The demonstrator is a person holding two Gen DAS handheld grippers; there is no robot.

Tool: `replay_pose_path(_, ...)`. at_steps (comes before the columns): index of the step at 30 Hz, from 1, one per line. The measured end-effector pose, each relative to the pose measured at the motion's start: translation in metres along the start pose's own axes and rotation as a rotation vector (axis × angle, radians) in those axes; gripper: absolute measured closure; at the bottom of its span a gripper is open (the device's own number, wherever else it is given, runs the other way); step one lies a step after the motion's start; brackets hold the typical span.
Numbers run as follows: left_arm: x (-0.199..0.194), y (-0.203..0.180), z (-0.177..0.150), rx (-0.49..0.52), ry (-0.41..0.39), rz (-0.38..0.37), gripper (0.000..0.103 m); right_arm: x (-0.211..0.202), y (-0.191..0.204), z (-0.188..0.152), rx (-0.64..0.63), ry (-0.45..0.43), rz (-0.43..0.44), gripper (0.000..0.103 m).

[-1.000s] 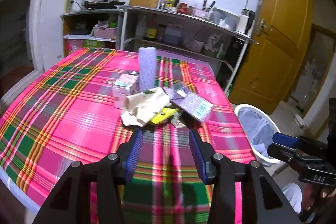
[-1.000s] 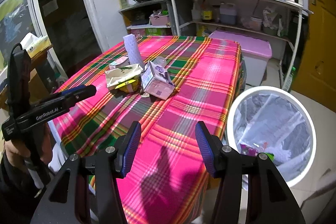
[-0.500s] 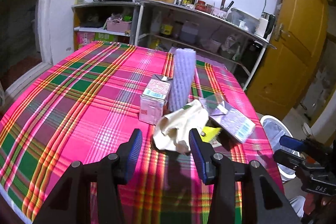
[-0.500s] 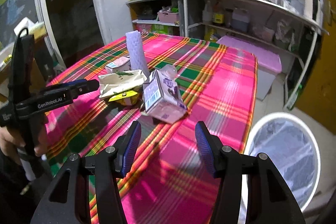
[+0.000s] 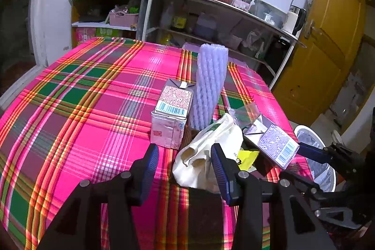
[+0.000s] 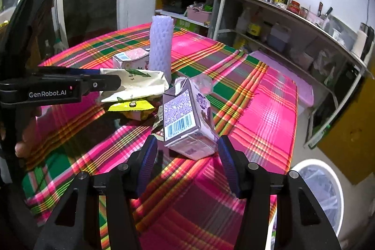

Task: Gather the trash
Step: 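Grasp the white plastic bag with the left tool while the right tool grasps the milk carton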

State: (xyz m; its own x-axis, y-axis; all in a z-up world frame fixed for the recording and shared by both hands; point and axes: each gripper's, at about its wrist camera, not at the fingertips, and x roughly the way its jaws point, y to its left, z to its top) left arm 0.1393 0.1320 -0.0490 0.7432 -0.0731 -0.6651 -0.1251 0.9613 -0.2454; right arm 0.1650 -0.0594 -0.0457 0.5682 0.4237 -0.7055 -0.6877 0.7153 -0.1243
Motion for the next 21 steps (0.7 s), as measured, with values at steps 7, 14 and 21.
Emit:
replay_pose_path(7, 0.011, -0.002, 0.004, 0.015, 0.014, -0.018, 0.057, 0.009, -0.007, 0.008, 0.021, -0.002, 0.027, 0.056)
replay_pose_path(14, 0.014, -0.009, 0.002, 0.032, 0.016, -0.038, 0.077, 0.01, -0.012, 0.007, 0.07, 0.004, 0.073, 0.095)
replay_pose_path(21, 0.005, -0.01, -0.002, 0.02, 0.006, -0.041, 0.08, 0.002, -0.019, 0.006, 0.12, -0.009, 0.115, 0.096)
